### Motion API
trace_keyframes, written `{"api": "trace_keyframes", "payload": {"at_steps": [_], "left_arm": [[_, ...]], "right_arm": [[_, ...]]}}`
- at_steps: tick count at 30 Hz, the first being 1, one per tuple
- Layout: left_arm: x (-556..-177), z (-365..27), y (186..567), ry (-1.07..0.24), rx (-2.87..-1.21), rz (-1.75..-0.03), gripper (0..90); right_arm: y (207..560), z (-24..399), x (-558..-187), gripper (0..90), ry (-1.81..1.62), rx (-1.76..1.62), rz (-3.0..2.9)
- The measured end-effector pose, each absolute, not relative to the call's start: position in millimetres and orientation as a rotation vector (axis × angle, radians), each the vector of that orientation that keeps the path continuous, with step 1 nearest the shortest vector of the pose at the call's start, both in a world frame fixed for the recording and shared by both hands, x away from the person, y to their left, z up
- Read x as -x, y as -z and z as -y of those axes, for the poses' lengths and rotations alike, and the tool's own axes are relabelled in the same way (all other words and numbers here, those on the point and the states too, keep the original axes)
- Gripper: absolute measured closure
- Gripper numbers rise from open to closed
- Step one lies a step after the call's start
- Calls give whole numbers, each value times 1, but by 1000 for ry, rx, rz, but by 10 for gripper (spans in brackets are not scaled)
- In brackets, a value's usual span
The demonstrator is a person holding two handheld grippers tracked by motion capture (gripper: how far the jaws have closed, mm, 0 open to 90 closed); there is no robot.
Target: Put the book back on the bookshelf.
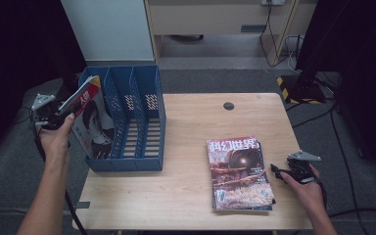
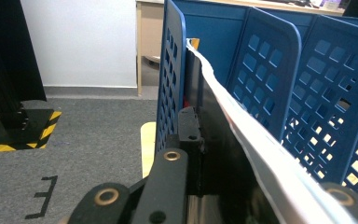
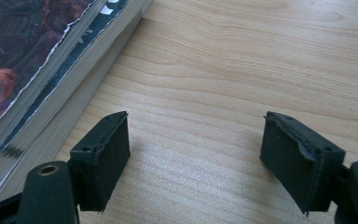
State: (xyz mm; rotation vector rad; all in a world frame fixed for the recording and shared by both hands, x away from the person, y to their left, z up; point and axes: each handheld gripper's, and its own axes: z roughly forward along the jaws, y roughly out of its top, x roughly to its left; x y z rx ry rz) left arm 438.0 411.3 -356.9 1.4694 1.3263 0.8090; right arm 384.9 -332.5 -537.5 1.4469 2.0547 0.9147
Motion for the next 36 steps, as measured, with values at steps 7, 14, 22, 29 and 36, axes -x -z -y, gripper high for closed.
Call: {"api": "trace_keyframes", "payload": {"at_steps": [7,14,22,29,36], "left_arm": [[-433,-417,358,-800,-1410,-1291,863],[-429,-421,352,-798,-1357,-1262,864],[-428,-420,341,-840,-1314,-1205,863],[-433,-421,342,-841,-1289,-1201,864],[-437,-419,346,-839,-1298,-1198,863]], "right_arm": [[538,332,-385,238,-914,-1448,-2054],[537,332,-385,237,-914,-1448,-2055],[538,332,-385,238,-914,-1448,-2054],[538,332,-385,238,-914,-1448,-2054],[538,332,-385,238,-914,-1448,-2054]]}}
